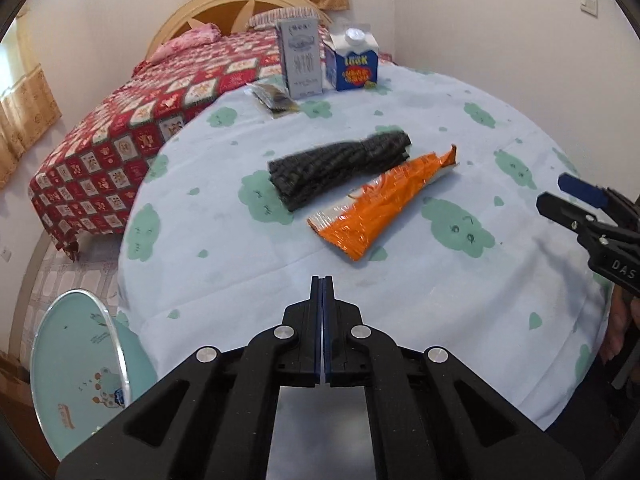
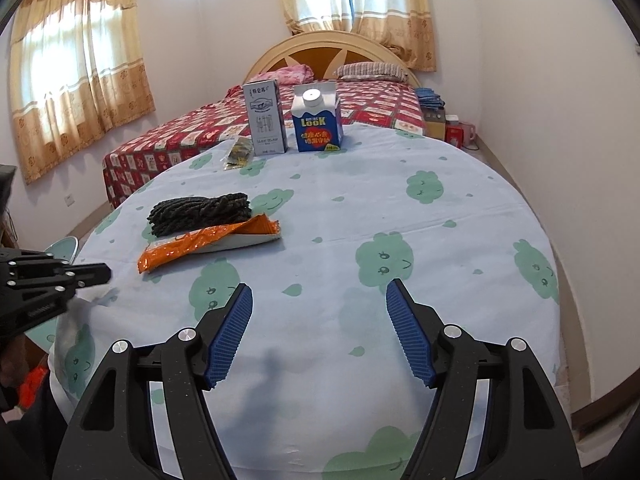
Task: Collect trash
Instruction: 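Move the left gripper to the orange wrapper on the table and grasp it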
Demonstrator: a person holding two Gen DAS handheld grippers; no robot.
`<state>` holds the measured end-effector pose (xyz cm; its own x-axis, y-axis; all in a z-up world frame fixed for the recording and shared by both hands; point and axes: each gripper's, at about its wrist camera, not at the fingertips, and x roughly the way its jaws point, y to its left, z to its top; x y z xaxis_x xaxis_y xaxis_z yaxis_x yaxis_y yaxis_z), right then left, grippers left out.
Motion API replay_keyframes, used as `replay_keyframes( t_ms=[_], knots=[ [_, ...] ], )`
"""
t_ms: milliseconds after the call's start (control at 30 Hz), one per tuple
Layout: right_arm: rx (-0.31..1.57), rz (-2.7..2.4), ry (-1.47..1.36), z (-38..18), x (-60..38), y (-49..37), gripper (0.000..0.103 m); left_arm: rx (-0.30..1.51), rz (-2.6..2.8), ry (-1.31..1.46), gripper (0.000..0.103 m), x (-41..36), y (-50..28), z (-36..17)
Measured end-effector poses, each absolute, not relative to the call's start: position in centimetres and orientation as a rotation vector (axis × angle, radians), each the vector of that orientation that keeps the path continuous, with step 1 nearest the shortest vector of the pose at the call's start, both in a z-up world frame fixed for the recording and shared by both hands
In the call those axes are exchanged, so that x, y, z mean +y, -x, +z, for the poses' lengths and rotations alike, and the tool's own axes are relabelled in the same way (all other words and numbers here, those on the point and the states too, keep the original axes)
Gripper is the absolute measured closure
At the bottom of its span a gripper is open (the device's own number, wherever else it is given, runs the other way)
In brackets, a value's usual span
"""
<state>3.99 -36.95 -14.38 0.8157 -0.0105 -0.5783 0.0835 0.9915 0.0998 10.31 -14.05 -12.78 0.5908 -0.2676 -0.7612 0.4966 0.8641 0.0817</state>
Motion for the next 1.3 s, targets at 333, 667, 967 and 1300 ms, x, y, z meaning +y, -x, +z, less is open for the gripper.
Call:
replay_keyframes(
  t_ms=[333, 667, 967, 1300],
  knots=[
    [0.610, -0.144, -0.147, -14.4, -40.6, -2.4, 0.034, 0.767, -0.532, -0.400, 0.059, -18.9, -12.3, -13.0],
    [0.625, -0.250, -0.210, -16.1, -44.6, -0.5, 0.030, 0.811, -0.606, -0.432, 0.103, -20.5, -13.1, -13.8],
    [0.621, -0.190, -0.172, -15.6, -42.2, -1.6, 0.030, 0.803, -0.621, -0.358, 0.103, -17.9, -11.6, -12.5],
    [0.627, -0.263, -0.195, -15.6, -44.4, 0.2, 0.027, 0.786, -0.634, -0.415, 0.050, -20.3, -13.1, -13.9]
  ],
)
